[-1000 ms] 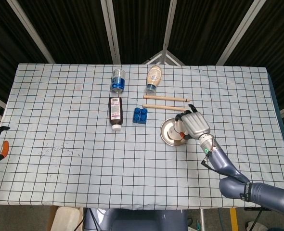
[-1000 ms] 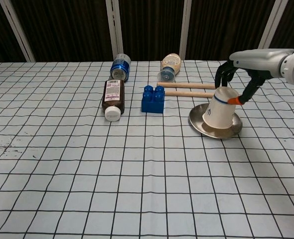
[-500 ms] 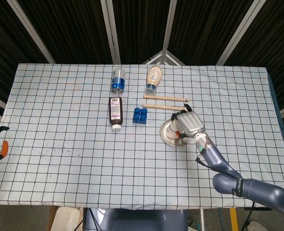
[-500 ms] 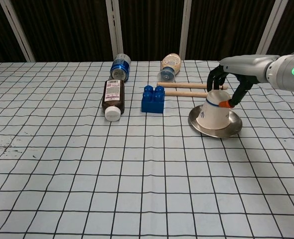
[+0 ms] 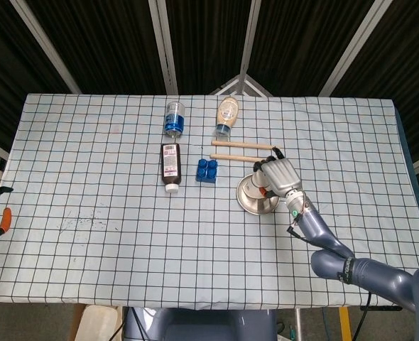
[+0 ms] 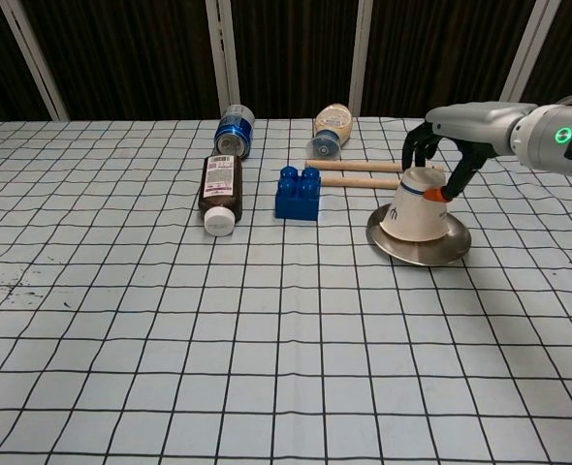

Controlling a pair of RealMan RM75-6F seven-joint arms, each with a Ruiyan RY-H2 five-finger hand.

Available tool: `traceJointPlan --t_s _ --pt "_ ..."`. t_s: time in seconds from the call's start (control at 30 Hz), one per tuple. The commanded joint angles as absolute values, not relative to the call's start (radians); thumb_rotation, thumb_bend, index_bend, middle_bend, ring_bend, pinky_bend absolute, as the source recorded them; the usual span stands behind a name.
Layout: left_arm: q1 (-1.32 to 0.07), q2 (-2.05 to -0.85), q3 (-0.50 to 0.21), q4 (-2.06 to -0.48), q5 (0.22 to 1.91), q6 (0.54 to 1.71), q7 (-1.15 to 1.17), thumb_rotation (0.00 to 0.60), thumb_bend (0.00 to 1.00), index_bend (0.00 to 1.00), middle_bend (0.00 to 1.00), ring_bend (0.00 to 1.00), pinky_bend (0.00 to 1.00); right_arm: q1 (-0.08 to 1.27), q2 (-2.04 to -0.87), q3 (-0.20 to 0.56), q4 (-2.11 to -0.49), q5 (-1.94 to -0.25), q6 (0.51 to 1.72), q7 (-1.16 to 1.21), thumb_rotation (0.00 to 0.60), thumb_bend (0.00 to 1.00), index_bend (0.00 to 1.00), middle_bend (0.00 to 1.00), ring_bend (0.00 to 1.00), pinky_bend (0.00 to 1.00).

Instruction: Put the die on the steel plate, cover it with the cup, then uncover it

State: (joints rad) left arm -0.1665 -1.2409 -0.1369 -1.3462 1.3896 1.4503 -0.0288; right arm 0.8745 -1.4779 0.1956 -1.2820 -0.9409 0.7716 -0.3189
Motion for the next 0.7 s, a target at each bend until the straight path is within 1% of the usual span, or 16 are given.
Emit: traceJointPlan --t_s 0.03,0.23,0.47,0.7 --pt "-0.167 -1.241 -0.136 -1.347 1.391 1.450 -0.027 0.600 0.69 0.30 0.00 0.00 0.16 0.866 -1.466 0.193 -1.283 -0.946 0.777 -0.312 0.600 0.45 0.51 0.49 0.26 0.00" --pt "-0.168 -1.244 -0.133 -1.348 1.393 1.449 -0.019 0.600 0.69 0.30 0.00 0.00 0.16 0.835 -1.425 0.179 -1.316 -0.969 0.798 -0.290 0.600 0.45 0.51 0.49 0.26 0.00" --pt "-0.170 -1.248 -0.130 -1.350 1.396 1.448 -0.006 0.600 0.69 0.31 0.00 0.00 0.16 0.791 -1.377 0.140 -1.372 -1.001 0.815 -0.279 0.600 0.45 0.51 0.49 0.26 0.00" --pt "-0.170 -1.252 -0.128 -1.354 1.399 1.450 0.004 0.600 0.69 0.31 0.00 0.00 0.16 0.768 -1.367 0.122 -1.417 -1.054 0.835 -0.257 0.600 0.45 0.51 0.49 0.26 0.00"
